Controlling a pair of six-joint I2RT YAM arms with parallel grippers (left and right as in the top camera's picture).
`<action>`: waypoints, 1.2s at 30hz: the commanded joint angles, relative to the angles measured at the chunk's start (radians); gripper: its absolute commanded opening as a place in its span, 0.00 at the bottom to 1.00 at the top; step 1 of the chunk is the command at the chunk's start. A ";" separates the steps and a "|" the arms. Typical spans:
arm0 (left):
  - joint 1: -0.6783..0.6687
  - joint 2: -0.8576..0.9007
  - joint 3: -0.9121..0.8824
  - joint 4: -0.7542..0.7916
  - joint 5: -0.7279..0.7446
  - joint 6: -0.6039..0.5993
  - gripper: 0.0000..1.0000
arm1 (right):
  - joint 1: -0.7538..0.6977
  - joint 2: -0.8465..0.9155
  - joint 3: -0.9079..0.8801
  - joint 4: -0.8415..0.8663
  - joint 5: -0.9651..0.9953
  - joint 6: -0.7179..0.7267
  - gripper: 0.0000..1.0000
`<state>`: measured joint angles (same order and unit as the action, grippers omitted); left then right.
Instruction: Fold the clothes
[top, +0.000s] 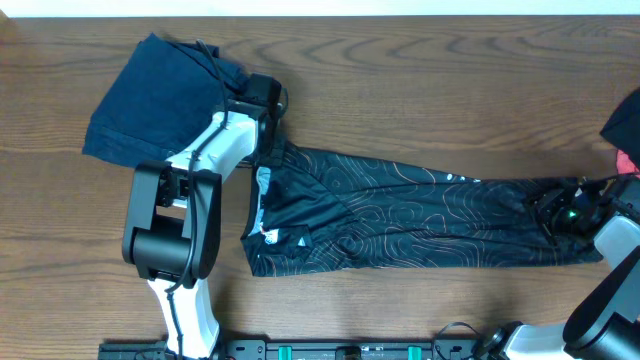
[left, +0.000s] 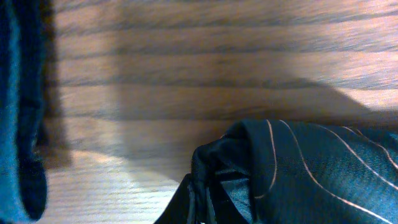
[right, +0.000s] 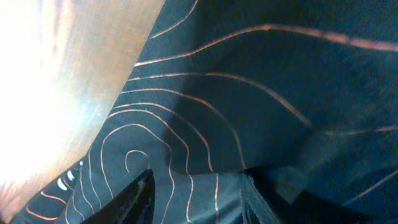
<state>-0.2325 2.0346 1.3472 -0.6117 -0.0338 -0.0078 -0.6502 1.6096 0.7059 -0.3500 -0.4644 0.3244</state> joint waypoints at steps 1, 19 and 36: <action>0.042 0.004 0.006 -0.031 -0.088 -0.016 0.06 | 0.014 0.029 -0.020 0.028 -0.035 -0.054 0.43; 0.052 0.004 0.006 -0.034 -0.086 -0.016 0.06 | 0.049 0.059 0.126 0.183 0.002 -0.092 0.48; 0.052 0.004 0.006 -0.047 -0.082 -0.016 0.06 | 0.058 0.163 0.211 0.095 0.012 -0.096 0.46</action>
<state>-0.1848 2.0346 1.3491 -0.6483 -0.0978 -0.0124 -0.5667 1.7611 0.8650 -0.2054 -0.3828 0.2413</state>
